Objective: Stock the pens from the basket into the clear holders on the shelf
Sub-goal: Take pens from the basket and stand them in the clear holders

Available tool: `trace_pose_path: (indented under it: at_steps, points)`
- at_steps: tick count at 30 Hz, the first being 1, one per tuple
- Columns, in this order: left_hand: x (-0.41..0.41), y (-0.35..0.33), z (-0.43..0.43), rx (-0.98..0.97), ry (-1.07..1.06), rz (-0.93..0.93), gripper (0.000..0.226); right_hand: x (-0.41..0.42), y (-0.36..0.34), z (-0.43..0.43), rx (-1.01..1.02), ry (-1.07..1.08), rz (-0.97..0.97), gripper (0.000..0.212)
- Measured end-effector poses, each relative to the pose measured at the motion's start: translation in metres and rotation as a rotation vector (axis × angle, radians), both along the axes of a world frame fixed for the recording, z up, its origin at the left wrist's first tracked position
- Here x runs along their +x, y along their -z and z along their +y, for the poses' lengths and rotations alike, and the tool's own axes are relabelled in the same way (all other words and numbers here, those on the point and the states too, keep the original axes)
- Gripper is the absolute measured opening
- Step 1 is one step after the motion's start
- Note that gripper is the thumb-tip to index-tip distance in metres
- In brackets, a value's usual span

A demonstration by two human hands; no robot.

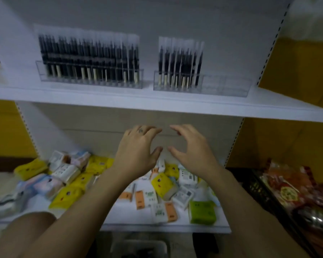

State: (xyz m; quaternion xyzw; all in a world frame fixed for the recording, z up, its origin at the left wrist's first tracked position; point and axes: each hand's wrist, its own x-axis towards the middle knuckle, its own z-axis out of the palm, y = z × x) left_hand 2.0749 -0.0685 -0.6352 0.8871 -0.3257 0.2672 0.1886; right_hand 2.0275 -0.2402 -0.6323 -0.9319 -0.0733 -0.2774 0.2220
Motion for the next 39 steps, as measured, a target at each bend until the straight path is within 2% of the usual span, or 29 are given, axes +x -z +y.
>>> trace_pose_path:
  at_steps: [4, 12, 20, 25, 31, 33, 36, 37, 39]
  points:
    - [-0.004, 0.065, 0.011, 0.060, -0.031, 0.196, 0.054, 0.001, 0.067, 0.012, -0.017, 0.014, 0.246, 0.060]
    - [0.002, 0.176, 0.022, 0.203, -0.080, 0.532, 0.061, 0.016, 0.186, 0.021, -0.012, -0.008, 0.621, 0.067]
    - [-0.001, 0.255, 0.032, 0.285, -0.135, 0.866, 0.067, 0.000, 0.267, 0.029, 0.019, 0.016, 0.866, 0.062]
    - [-0.002, 0.294, 0.046, 0.383, -0.167, 1.059, 0.059, -0.018, 0.304, 0.029, 0.027, 0.014, 1.020, 0.053]
    - [-0.002, 0.334, 0.054, 0.421, -0.219, 1.196, 0.050, -0.022, 0.347, 0.014, 0.025, 0.012, 1.162, 0.012]
    - [-0.005, 0.352, 0.053, 0.434, -0.212, 1.269, 0.042, -0.022, 0.361, 0.010, 0.006, 0.000, 1.238, 0.011]
    - [-0.013, 0.378, 0.046, 0.453, -0.125, 1.377, 0.034, -0.020, 0.374, 0.012, 0.023, 0.018, 1.313, 0.022]
    - [-0.017, 0.387, 0.042, 0.450, -0.115, 1.437, 0.034, -0.020, 0.378, 0.014, 0.031, 0.018, 1.335, 0.021]
    - [-0.024, 0.405, 0.034, 0.453, -0.119, 1.531, 0.039, -0.019, 0.386, 0.018, 0.043, -0.043, 1.367, 0.006]
